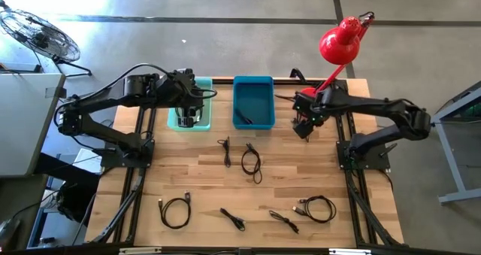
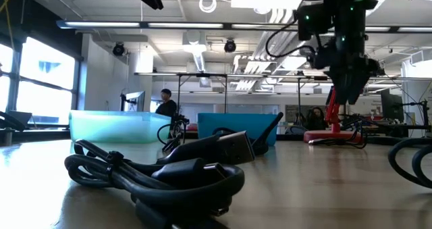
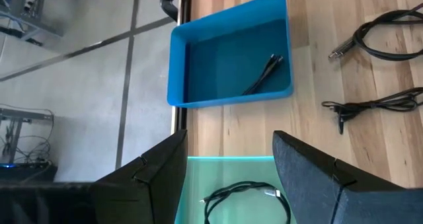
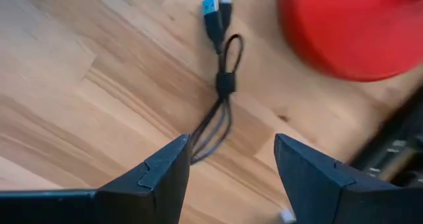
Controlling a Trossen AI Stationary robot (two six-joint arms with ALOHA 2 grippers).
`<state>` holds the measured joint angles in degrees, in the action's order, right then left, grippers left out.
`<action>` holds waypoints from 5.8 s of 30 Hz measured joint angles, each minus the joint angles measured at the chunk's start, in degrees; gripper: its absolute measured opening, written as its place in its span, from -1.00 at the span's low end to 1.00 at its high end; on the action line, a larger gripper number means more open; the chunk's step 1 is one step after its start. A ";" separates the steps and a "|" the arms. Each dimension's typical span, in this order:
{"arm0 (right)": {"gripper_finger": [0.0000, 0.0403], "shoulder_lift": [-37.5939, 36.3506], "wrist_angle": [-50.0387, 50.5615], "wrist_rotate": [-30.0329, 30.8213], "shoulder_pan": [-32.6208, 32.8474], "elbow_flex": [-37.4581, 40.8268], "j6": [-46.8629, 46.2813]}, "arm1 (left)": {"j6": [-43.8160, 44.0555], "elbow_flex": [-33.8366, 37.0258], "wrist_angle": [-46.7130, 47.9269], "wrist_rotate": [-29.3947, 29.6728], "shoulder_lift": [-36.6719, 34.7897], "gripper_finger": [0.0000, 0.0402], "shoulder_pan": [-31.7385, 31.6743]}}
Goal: Pick & Place USB Port
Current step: Put the black USB cable into the blue bin, then put the black HDMI cable into the green bin
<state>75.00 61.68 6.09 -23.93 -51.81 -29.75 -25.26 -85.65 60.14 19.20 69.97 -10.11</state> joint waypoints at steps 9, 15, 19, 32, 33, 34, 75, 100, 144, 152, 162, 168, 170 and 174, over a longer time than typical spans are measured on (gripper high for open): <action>0.05 0.02 -10.35 -3.81 -2.07 7.34 1.64 | 0.18 0.00 -0.16 -0.33 0.02 0.07 0.00; 0.05 0.04 -17.33 -5.85 -2.72 12.28 1.52 | 0.20 0.00 -0.39 -0.34 0.31 0.07 0.00; 0.05 0.06 -18.90 -5.51 -2.72 14.81 1.50 | 0.20 0.00 -0.39 -0.33 0.31 0.07 0.00; -0.76 0.09 -22.30 -8.32 -2.68 18.66 3.10 | 0.02 0.00 -0.48 -0.09 0.31 0.07 0.00; -0.88 0.09 -22.39 -8.48 -2.68 18.66 3.76 | 0.02 0.00 -0.48 -0.07 0.31 0.07 0.00; -0.92 0.09 -22.49 -8.67 -2.68 18.66 4.17 | 0.02 0.00 -0.50 0.01 0.31 0.07 0.00; -1.00 16.10 -25.51 -14.19 1.99 -13.80 13.58 | -3.02 0.00 0.92 3.04 0.31 0.07 0.00; -1.00 27.00 -23.64 -12.66 -0.34 -24.03 21.24 | -2.82 0.00 0.14 4.37 0.31 0.07 0.00; -0.30 9.52 -20.76 -30.11 9.86 -23.87 40.64 | -0.17 0.00 6.25 -5.26 0.31 0.07 0.00; -0.30 11.57 -13.99 -17.16 18.51 -23.85 37.36 | 4.17 0.01 10.14 -5.18 0.33 0.07 0.00; -0.30 17.62 -19.11 -12.33 27.59 -23.85 42.87 | 8.98 0.50 12.69 -5.08 0.31 0.07 0.78; -0.30 24.54 -21.52 -9.60 29.63 -28.22 45.28 | 11.18 5.75 13.20 -5.20 0.15 0.07 4.90; -0.30 26.86 -20.47 -8.89 29.40 -30.94 45.77 | 12.05 7.25 13.22 -5.17 0.09 0.07 6.35; -0.30 31.07 -17.68 -7.78 27.60 -35.79 47.55 | 12.77 8.41 13.46 -5.16 0.11 0.07 8.73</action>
<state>106.07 44.00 -1.69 3.66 -87.59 17.81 -12.49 -77.23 73.60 14.04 70.08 -1.38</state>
